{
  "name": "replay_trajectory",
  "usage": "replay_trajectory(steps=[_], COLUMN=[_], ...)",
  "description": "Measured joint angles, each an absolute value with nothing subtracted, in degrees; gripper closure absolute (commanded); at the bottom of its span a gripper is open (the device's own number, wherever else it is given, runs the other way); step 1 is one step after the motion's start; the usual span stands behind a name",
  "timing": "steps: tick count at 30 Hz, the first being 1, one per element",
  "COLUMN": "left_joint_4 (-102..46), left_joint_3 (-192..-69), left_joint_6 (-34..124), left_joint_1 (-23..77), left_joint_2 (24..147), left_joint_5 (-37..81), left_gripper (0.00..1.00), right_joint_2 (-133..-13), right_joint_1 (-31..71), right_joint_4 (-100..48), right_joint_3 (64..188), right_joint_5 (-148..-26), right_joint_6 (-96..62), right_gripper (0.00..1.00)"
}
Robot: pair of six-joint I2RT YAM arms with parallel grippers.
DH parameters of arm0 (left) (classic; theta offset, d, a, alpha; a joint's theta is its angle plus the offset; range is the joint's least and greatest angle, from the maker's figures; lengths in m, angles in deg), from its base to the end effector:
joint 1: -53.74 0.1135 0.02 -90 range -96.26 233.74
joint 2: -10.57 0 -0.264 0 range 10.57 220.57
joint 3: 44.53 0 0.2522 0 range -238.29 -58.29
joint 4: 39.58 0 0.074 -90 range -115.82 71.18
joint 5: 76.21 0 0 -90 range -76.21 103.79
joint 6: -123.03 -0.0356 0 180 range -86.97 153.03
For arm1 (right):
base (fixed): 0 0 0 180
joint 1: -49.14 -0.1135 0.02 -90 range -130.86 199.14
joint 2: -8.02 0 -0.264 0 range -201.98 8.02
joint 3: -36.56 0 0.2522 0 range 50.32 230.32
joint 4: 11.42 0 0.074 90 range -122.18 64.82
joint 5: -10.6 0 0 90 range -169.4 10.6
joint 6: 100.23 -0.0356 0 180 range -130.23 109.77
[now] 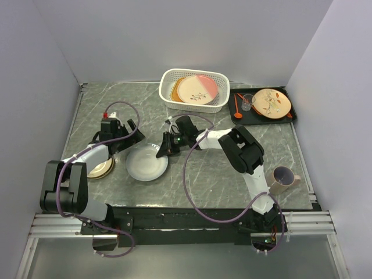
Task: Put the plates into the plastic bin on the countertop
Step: Pick up the plate at the center of the board.
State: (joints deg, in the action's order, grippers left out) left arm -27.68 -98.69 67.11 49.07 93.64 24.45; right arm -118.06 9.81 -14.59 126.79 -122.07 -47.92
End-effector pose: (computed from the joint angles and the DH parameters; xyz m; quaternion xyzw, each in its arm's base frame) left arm 0.2899 -0.0303 0.1824 -0.1924 0.8855 -0.2172 0.3629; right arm 0.3388 0.3088 0.1161 -0.1686 0.8385 0.5066 0.1092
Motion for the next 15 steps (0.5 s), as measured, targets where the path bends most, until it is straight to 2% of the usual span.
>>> replay_trajectory(steps=[15], left_joint_4=[-29.9], left_joint_3=[-97.7], left_joint_6=[67.3], left_joint_1=[49.3], left_joint_2=[87.7], left_joint_5=[24.5], left_gripper=[0.01], right_joint_2=[-115.0], right_joint_1=[15.4], right_joint_4=[-16.4], right_joint_3=[124.1], right_joint_5=[-120.7], right_joint_6=[-47.1], right_gripper=[1.00])
